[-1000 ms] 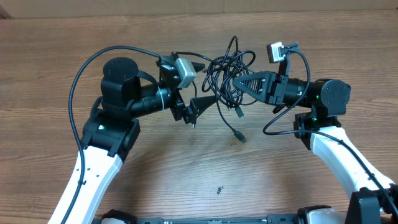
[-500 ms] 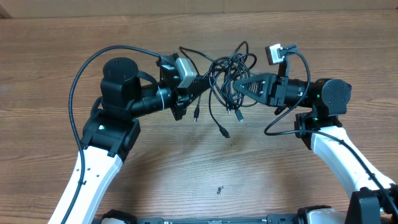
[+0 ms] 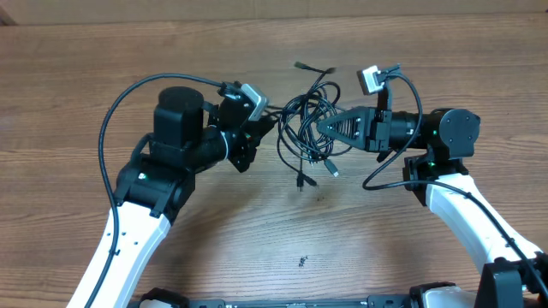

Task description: Untangle cables

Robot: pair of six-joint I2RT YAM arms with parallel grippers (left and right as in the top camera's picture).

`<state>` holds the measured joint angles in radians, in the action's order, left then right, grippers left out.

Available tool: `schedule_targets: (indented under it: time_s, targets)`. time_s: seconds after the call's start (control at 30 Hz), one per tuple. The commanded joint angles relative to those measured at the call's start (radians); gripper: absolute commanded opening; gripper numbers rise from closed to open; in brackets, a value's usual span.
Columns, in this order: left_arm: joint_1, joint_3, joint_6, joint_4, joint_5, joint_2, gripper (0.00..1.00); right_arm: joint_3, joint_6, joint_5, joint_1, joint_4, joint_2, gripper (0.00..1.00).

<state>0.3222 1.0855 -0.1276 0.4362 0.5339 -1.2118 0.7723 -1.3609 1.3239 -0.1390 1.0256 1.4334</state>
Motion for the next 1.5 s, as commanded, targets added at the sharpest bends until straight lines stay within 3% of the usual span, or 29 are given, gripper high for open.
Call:
schedule_targets:
  time_s: [0.0,0.07,0.4,0.77,0.97,1.1,1.3,1.47]
  targets:
    - [-0.016,-0.002,0.005,0.071,-0.304,-0.003,0.04,0.016,0.016,-0.005,0.008,0.018,-0.019,0.04]
    - [-0.016,-0.002,0.005,0.124,-0.437,-0.003,0.04,0.016,0.026,-0.006,0.008,0.017,-0.019,0.04]
    - [-0.016,-0.002,0.005,0.271,-0.832,-0.004,0.04,0.016,0.026,-0.006,0.008,0.017,-0.019,0.04]
    - [-0.016,-0.002,0.004,0.353,-1.157,-0.004,0.04,0.016,0.026,-0.006,0.008,0.017,-0.019,0.04]
    - [-0.016,-0.002,0.004,0.352,-1.001,-0.004,0.17,0.016,0.026,-0.006,0.008,0.017,-0.019,0.04]
    - [-0.016,-0.002,0.003,0.359,-0.795,-0.004,0.36,0.016,0.026,-0.006,0.008,0.017,-0.019,0.04]
    - [-0.016,-0.002,-0.004,0.408,-0.593,-0.004,0.55,0.016,0.026,-0.021,0.008,0.017,-0.019,0.04]
    - [-0.016,-0.002,-0.005,0.465,-0.369,-0.004,0.61,0.016,0.026,-0.048,0.008,0.017,-0.019,0.04]
